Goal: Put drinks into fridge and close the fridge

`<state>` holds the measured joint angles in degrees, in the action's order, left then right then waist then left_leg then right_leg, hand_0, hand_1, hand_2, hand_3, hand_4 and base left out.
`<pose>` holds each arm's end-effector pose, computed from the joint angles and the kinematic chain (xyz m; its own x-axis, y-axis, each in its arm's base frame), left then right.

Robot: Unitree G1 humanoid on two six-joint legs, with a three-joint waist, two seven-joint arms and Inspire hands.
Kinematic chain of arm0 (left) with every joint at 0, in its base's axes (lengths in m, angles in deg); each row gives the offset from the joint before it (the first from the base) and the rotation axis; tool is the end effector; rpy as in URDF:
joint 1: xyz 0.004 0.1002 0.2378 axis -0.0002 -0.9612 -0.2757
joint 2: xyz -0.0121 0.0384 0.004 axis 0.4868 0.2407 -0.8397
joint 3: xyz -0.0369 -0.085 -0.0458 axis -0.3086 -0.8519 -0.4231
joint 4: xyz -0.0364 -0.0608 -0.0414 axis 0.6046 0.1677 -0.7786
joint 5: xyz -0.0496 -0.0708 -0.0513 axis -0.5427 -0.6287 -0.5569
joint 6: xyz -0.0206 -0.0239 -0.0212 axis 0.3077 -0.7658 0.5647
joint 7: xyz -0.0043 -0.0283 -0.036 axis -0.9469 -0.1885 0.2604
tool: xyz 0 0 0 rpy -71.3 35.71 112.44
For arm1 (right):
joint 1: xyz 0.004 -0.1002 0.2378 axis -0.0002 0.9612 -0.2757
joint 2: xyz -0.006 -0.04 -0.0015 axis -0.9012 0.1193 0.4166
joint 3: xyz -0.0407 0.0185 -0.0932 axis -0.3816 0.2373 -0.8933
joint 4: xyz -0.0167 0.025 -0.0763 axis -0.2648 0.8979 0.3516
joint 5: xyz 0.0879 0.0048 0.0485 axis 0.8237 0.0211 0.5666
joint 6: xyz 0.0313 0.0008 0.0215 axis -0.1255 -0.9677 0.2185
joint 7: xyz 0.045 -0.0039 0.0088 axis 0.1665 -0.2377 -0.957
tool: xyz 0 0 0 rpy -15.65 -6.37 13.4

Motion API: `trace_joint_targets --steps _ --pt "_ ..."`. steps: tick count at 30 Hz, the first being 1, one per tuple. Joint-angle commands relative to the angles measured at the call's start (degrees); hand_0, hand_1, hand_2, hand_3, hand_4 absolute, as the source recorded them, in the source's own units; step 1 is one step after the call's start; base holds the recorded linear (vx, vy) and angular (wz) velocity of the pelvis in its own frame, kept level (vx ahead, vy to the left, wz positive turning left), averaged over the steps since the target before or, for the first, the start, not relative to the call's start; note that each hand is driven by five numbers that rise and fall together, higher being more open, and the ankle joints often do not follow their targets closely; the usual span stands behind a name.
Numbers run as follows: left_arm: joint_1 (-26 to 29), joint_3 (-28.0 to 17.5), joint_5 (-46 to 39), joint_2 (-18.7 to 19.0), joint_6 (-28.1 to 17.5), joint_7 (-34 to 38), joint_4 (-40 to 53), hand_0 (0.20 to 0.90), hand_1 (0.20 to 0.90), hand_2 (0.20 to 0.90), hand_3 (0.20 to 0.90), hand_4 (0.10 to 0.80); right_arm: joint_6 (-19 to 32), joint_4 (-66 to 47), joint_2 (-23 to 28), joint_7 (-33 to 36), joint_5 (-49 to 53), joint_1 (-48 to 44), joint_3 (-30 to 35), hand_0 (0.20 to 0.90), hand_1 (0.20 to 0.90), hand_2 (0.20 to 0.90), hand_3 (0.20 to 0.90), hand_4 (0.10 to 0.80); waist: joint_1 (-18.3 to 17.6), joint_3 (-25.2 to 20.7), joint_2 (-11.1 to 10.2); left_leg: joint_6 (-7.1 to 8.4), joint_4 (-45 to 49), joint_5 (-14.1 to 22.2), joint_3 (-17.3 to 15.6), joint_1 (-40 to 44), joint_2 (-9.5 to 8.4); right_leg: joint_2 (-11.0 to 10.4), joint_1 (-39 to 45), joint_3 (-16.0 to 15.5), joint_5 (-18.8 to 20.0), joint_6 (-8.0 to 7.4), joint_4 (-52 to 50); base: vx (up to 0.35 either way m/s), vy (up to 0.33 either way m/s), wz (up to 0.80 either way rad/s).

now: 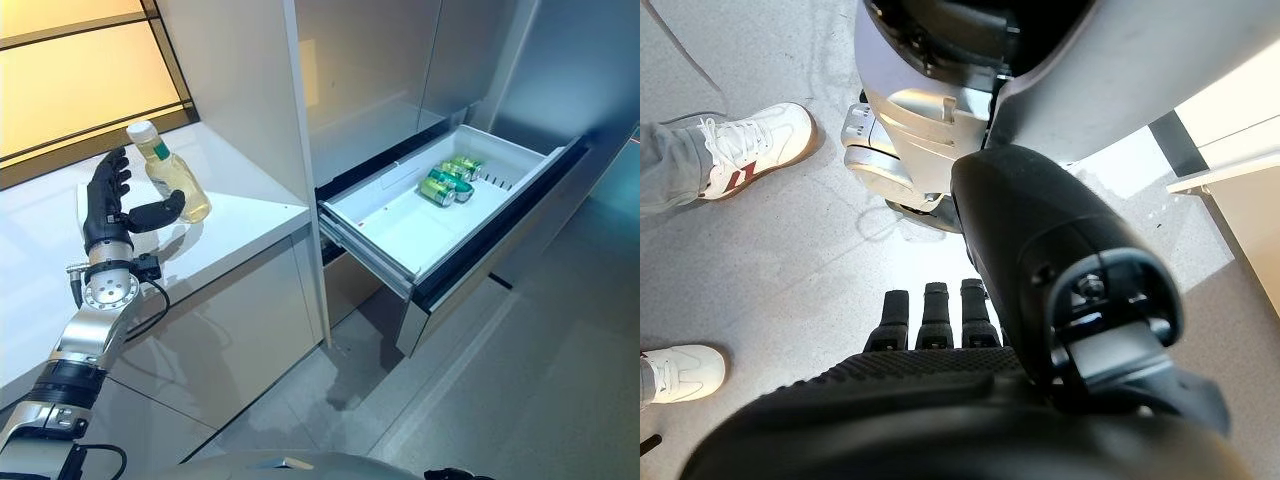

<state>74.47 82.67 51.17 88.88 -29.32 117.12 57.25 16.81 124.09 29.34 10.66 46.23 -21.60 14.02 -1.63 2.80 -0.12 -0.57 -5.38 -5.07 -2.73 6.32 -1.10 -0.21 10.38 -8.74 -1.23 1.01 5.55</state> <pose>0.2465 0.2649 0.0970 0.8524 0.4878 0.1883 -0.5224 0.8098 0.2669 0.0404 -0.2378 -0.1167 0.1205 -0.0838 -0.9892 -0.1947 0.9751 -0.1063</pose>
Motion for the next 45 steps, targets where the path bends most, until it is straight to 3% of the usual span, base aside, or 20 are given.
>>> trace_joint_targets --steps 1,17,26,37,45 --pt "14.3 -3.3 -0.8 2.5 -4.4 1.3 -2.7 0.900 0.900 0.900 0.900 0.800 0.3 0.5 -1.6 -1.9 0.3 -1.7 -1.2 0.900 0.900 0.900 0.900 0.800 -0.5 -1.7 0.4 0.57 0.6 9.8 3.6 3.1 -0.91 -0.6 -1.4 2.8 -1.7 -4.81 -1.5 0.000 0.000 0.00" --pt "18.7 -2.6 -5.7 2.7 -4.6 1.0 -6.6 0.900 0.900 0.900 0.900 0.800 0.2 0.6 -1.4 -2.0 0.3 -1.8 -1.8 0.900 0.900 0.900 0.900 0.800 -1.4 -2.0 0.6 0.51 0.7 10.1 3.0 3.4 -0.94 -0.5 -1.5 3.4 -1.7 -4.90 -1.6 0.000 0.000 0.00" --pt "19.6 -2.9 -12.5 1.3 -4.4 -0.5 -8.7 0.900 0.900 0.900 0.900 0.800 0.5 0.5 -1.1 -2.2 -0.1 -1.7 -1.9 0.900 0.900 0.900 0.900 0.800 -1.8 -2.2 0.6 0.51 0.7 10.2 2.9 3.5 -0.95 -0.4 -1.6 3.7 -1.7 -4.95 -1.6 0.000 0.000 0.00" --pt "22.0 -3.2 -19.7 0.0 -8.5 -0.8 -12.9 0.900 0.900 0.900 0.900 0.800 0.7 0.6 -1.0 -2.3 -0.2 -1.6 -2.5 0.900 0.900 0.900 0.900 0.800 -2.5 -2.5 0.6 0.49 0.7 10.2 2.6 3.6 -0.98 -0.3 -1.7 4.2 -1.5 -5.00 -1.6 0.009 -0.001 -0.04" --pt "22.9 -3.7 -19.5 -0.6 -10.9 0.6 -13.4 0.900 0.900 0.900 0.900 0.800 0.7 0.4 -1.1 -2.3 -0.3 -1.5 -3.0 0.900 0.900 0.900 0.900 0.800 -2.8 -2.7 0.6 0.49 0.8 10.3 2.5 3.7 -0.98 -0.3 -1.7 4.5 -1.5 -5.02 -1.6 0.003 -0.001 -0.02"
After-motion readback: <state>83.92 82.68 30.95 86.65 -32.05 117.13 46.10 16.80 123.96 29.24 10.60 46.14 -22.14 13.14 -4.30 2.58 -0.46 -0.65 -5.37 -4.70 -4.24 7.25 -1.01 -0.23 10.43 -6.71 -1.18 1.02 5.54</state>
